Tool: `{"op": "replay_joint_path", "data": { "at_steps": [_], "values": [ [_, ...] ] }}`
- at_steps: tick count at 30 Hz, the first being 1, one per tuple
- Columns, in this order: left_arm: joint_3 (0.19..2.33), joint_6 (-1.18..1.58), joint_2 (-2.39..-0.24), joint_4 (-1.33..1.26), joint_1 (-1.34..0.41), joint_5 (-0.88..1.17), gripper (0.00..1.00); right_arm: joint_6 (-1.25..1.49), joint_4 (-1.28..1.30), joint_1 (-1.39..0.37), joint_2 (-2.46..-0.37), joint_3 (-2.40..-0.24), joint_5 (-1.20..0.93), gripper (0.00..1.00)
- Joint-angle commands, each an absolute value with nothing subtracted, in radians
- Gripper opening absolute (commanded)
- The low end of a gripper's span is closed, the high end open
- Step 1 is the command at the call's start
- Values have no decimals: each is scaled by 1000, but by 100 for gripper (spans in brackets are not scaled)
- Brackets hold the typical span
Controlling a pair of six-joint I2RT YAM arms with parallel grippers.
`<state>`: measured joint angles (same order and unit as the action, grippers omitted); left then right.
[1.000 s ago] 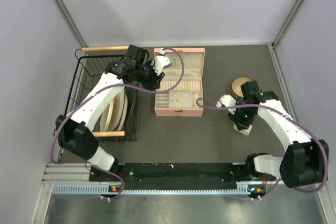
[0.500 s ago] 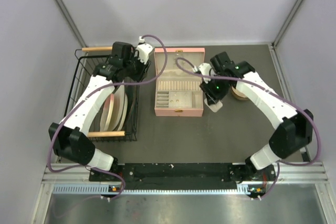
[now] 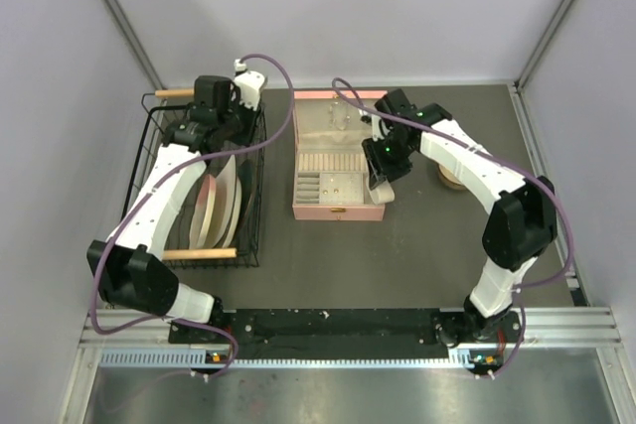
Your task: Organize the mixed jewelry
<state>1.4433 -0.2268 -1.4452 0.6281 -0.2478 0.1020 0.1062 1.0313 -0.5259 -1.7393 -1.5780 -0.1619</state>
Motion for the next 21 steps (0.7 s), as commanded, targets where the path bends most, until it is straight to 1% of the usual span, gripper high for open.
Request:
{"op": "replay_joint_path", "data": {
  "at_steps": [1,5,9,21],
  "values": [
    [1437,-183,-1394,552,-215,71,41,250,979,-535,-1759,-1664,-134,0],
    [1439,-176,-1396,548,-209,64,41,323,979,-535,-1807,-1698,-115,0],
    [1439,-179,-1393,546,-207,57,41,337,979,-537,-1848,-1720,-89,0],
    [1434,-190,-1387,538,-206,35,42,383,979,-538,-1893,-1727,-25,0]
  ]
}}
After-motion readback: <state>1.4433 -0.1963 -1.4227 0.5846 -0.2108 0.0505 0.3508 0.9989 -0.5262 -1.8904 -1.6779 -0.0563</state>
